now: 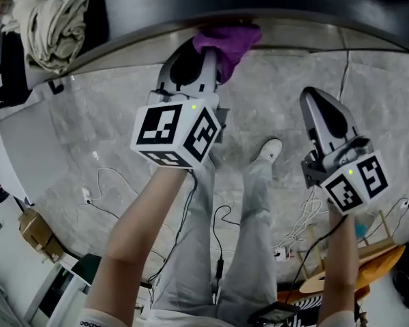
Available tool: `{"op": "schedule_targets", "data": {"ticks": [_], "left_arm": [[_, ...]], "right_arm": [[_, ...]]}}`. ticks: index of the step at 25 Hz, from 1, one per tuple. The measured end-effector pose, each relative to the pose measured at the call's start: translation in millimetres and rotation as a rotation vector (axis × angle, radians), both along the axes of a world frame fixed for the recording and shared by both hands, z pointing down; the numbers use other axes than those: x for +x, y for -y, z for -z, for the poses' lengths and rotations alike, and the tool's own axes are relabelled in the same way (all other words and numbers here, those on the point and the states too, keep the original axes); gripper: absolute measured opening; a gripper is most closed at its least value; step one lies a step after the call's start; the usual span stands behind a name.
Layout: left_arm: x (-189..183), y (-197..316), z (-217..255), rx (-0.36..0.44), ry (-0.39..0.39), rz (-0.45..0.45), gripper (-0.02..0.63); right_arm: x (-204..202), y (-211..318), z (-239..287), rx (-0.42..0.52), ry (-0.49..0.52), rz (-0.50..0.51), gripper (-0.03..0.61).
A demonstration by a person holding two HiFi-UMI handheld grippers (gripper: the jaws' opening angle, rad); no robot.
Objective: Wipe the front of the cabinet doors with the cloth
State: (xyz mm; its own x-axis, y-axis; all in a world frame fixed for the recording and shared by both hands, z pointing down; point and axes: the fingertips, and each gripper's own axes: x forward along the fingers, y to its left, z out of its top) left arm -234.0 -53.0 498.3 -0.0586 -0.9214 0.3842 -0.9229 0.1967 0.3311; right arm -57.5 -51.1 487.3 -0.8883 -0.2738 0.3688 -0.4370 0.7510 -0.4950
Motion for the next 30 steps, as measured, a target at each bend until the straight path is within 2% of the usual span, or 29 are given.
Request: {"op": "schedule_targets", "data": {"ticks": [7, 12, 16, 20, 25, 30], "left_arm": [[-38.4, -19.6, -4.0, -0.011, 0.013, 0.007, 0.052], [-87.1, -54.7, -19.6, -0.054, 0.004, 0.066, 0.052], [-133.4, -83.9, -21.6, -0.096, 0.066, 0.110, 0.052], [-171.5, -108.6, -17.0, -0.124, 0.091, 0.149, 0.052], [-206.7, -132.9, -7.3, -0.146, 0.148, 0.175, 0.052], [-239.8, -159.1, 0.0, -0.166, 0.185, 0.288, 0.052]], "right_arm": [[-34.1, -18.6, -6.9, -0.021, -0.025, 0.009, 0.026], [-53.5, -34.7, -13.8, -0.034, -0.049, 0.024, 0.026], [-74.1, -45.8, -17.9, -0.035, -0.054, 0.049, 0.026], [-98.6, -56.5, -23.7, -0.064, -0.056, 0.060, 0.026], [-133.2, -72.1, -2.4, -0.068, -0.016, 0.114, 0.026], [-134.8, -72.9, 5.8, -0.066, -0.008, 0.130, 0.026]]}}
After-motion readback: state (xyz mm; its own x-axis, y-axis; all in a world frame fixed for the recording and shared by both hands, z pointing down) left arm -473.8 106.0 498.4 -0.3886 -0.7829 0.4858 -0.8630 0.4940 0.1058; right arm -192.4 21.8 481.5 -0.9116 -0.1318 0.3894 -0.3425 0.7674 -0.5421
